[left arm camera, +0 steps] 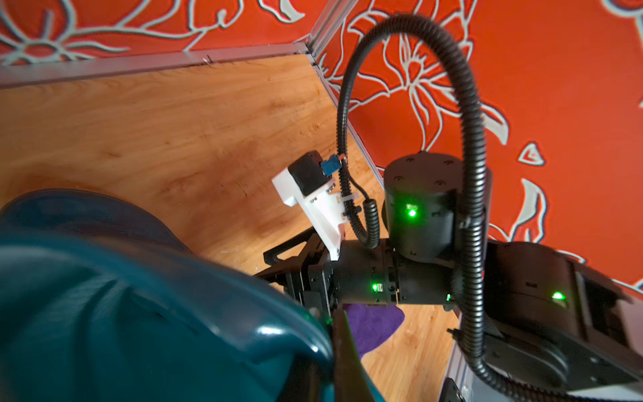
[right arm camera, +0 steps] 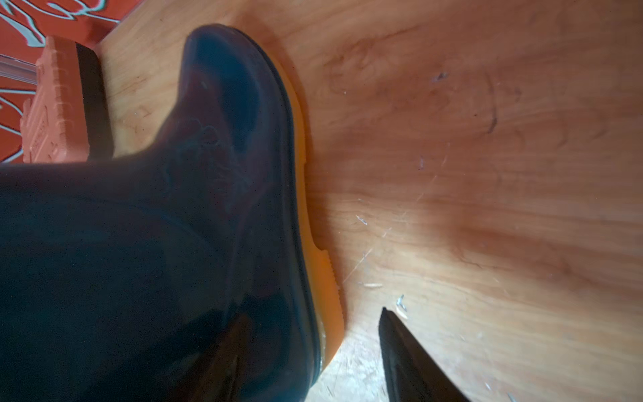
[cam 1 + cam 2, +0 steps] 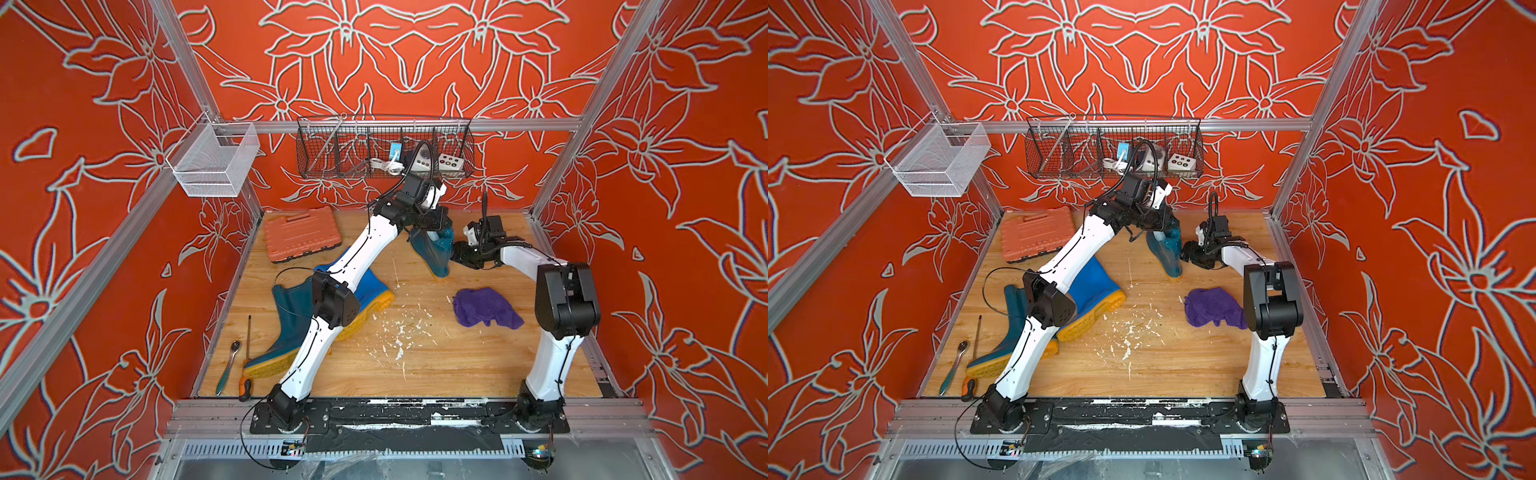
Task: Wipe the rubber boots with a cloth
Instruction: Move the rubber boot to the center of the board.
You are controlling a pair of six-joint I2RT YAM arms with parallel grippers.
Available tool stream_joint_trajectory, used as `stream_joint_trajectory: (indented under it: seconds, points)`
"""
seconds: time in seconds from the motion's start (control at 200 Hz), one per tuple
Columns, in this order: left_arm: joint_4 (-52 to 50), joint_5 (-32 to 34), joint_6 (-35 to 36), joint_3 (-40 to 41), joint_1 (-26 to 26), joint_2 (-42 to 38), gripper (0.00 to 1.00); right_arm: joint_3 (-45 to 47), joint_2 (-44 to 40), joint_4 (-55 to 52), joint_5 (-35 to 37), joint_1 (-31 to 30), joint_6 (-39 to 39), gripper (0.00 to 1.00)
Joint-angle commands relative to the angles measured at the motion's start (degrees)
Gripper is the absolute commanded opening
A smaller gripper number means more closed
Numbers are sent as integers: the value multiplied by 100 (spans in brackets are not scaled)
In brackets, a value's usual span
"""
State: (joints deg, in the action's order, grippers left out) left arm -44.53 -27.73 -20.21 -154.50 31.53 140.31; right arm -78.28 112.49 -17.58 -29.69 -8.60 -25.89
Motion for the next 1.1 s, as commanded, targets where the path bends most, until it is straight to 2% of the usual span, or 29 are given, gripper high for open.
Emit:
stream_joint_trajectory:
  seconds: [0.0,0.17,0.19,0.25,0.295,0.355,0.44,0.645,0.871,1.096]
  points:
    - [586,-42,199,-204,-274,-13,0,-70,106,256,-179,-127,-311,62]
    - [587,-66,254,-138,-450,-6,0,-91,249,316,-249,-234,-370,62]
    - [586,-59,260,-134,-452,-4,5,-95,270,317,-248,-237,-385,62]
    - [553,-53,278,-101,-455,-20,33,-108,321,317,-265,-239,-423,62]
    - [522,-74,281,-73,-458,-62,49,-117,343,256,-237,-230,-425,62]
    - [483,-110,302,-36,-463,-151,61,-148,361,136,-232,-191,-434,62]
    - [422,-118,372,46,-498,-366,70,-208,345,-100,-208,-110,-369,62]
    - [313,-195,422,192,-637,-1033,80,-70,28,-328,-157,104,-285,63]
    - [217,-286,377,697,-744,-1629,81,103,-327,-500,-181,115,-195,64]
    - [9,-180,324,761,-762,-1742,78,305,-604,-504,-351,101,-166,64]
